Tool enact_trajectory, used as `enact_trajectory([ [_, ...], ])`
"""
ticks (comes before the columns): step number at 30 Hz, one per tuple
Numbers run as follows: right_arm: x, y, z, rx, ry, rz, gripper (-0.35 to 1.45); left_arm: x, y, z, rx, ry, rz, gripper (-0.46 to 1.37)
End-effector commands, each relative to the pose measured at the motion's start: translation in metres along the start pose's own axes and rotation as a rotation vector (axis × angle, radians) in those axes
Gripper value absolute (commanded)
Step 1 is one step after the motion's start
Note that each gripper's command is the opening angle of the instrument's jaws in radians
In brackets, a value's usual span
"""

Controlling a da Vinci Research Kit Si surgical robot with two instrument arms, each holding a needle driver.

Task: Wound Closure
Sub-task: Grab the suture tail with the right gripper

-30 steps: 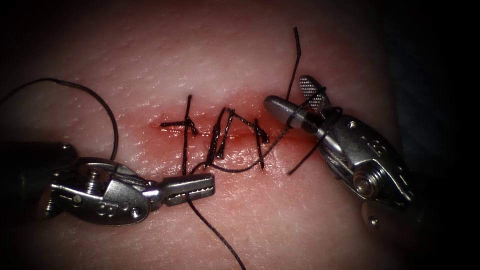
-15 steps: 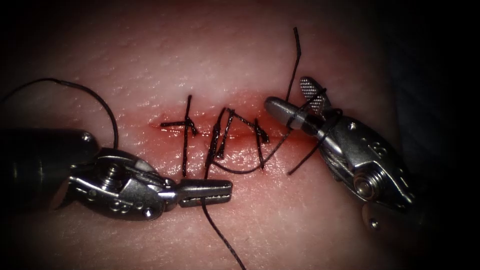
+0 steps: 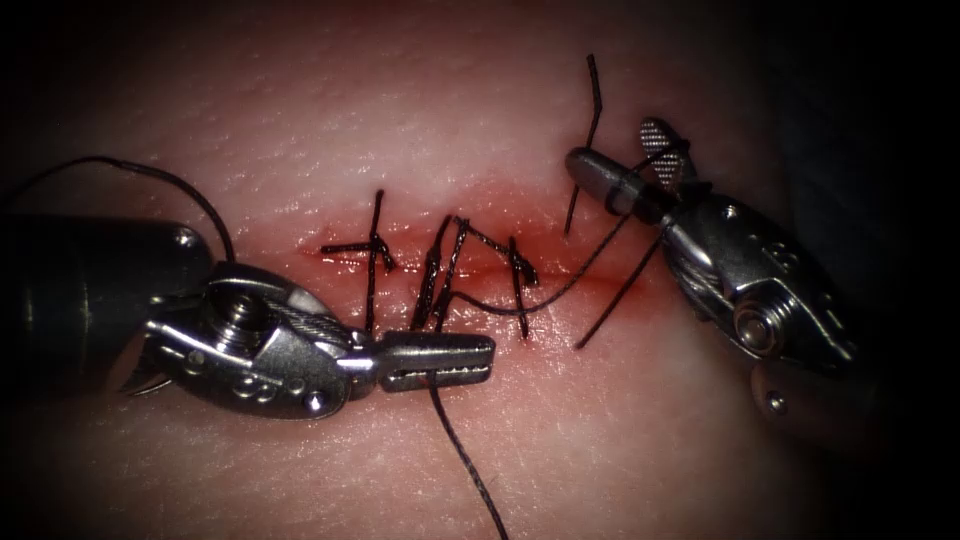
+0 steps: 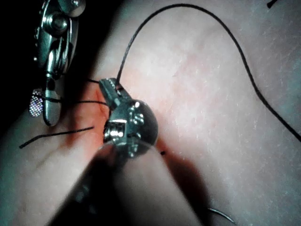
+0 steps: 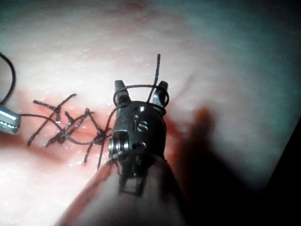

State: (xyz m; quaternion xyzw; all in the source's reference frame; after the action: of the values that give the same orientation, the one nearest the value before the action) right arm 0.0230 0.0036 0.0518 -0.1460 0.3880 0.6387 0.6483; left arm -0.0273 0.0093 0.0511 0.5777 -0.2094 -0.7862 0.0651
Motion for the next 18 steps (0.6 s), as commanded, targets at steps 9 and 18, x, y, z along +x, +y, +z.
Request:
enact_trajectory([
  [9, 0.0001, 0.0006, 0.0026, 0.014, -0.007, 0.000, 1.19, 0.0000, -0.0010, 0.0008, 0.002, 0.004, -0.001, -0.35],
  [18, 0.0000, 0.0006, 0.0044, 0.027, -0.009, 0.001, 1.16, -0.0003, -0.0015, 0.0010, 0.002, 0.007, -0.004, -0.35],
])
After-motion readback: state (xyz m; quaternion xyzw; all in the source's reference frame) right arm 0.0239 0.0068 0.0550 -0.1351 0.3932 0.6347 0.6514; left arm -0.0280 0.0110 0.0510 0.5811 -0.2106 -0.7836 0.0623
